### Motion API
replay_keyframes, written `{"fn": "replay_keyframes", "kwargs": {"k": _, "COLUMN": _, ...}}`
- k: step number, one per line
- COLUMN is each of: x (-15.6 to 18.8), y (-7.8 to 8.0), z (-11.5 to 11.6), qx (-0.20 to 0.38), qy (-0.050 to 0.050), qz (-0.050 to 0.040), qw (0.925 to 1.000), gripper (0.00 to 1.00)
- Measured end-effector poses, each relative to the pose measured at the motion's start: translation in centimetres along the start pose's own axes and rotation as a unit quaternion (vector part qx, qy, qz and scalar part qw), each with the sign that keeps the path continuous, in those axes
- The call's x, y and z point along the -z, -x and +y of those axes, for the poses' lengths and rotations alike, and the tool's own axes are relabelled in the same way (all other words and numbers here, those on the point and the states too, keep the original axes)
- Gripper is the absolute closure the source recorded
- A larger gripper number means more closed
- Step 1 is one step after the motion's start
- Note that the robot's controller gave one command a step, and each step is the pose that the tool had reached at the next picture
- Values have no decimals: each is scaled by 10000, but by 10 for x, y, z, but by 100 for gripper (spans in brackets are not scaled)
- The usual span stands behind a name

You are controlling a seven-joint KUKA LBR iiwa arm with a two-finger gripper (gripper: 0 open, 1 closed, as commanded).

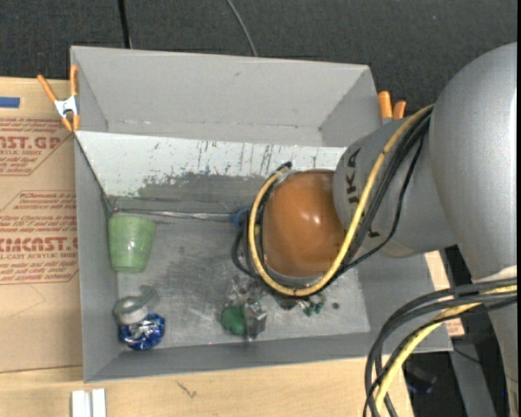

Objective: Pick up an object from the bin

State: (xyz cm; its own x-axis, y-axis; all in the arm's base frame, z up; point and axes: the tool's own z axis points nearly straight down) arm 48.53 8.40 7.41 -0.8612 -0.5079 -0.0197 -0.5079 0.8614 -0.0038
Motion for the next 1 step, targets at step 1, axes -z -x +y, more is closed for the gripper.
{"fn": "replay_keyframes", "kwargs": {"k": 1, "x": 136, "y": 27, "z": -33, "qx": 116, "qy": -1, "qz": 48, "qw": 9999, "gripper": 100}}
